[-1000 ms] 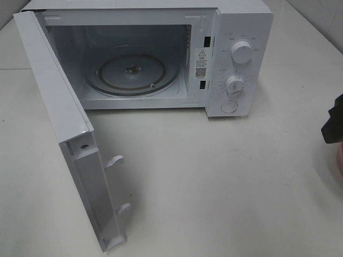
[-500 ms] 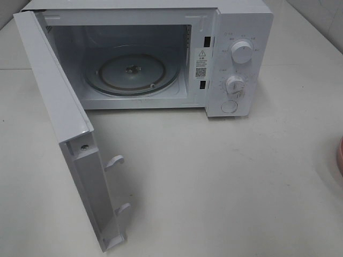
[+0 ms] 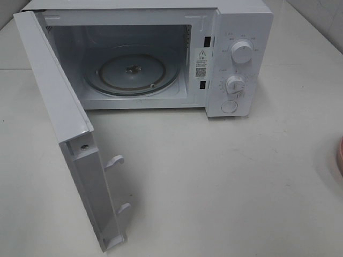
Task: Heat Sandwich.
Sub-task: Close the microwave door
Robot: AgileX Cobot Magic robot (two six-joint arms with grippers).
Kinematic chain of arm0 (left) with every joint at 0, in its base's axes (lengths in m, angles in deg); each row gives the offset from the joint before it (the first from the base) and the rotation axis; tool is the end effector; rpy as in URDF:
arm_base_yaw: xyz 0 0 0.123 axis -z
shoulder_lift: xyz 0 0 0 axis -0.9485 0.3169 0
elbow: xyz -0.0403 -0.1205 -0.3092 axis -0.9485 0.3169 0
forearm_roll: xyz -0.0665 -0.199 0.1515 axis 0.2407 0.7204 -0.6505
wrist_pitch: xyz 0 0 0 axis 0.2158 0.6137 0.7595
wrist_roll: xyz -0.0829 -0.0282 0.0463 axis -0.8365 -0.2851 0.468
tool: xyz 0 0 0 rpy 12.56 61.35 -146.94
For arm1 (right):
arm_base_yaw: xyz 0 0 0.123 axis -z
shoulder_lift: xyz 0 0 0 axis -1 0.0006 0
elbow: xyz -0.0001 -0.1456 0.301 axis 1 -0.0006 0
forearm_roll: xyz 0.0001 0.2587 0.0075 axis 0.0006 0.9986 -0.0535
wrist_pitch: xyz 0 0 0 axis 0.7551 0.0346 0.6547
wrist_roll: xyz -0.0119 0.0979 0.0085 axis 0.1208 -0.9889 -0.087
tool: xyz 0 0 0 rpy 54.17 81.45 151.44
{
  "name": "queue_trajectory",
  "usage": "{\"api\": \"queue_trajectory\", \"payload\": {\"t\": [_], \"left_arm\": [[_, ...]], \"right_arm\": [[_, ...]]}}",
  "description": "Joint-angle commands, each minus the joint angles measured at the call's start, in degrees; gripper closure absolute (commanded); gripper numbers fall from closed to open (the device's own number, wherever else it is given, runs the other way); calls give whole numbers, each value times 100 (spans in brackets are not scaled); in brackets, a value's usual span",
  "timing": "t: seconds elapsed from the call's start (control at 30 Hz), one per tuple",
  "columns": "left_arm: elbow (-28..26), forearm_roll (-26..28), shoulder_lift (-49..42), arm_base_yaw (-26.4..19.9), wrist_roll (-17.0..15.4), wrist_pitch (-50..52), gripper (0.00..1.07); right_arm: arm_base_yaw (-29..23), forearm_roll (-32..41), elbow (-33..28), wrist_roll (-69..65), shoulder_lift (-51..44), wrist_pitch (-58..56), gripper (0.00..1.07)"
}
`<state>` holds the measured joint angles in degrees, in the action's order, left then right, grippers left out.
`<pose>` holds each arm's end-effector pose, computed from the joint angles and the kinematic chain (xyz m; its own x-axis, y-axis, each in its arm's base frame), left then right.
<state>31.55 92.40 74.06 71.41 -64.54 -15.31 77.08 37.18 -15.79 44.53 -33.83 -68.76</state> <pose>-0.0410 -0.0045 0.2779 -0.4405 -0.0011 -0.8977 0.0384 0.9991 -0.0200 0.0278 0.0008 0.3117 -0.6701 -0.1264 -0.7314 -0.1652 0.9861 -0.0191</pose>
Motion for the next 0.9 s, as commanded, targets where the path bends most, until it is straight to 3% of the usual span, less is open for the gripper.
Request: {"api": "queue_trajectory", "payload": {"t": [0.03, 0.47, 0.67, 0.9], "left_arm": [[34, 6, -160, 23, 11, 57, 9], [34, 6, -160, 23, 11, 57, 9], [34, 6, -160, 23, 11, 57, 9], [34, 6, -160, 23, 11, 57, 9]], "right_arm": [[355, 11, -350, 69, -688, 97, 31], [630, 6, -476, 86, -1891, -80, 31], [1100, 57, -470, 132, -2567, -74, 31], [1134, 69, -470, 143, -2555, -74, 31]]}}
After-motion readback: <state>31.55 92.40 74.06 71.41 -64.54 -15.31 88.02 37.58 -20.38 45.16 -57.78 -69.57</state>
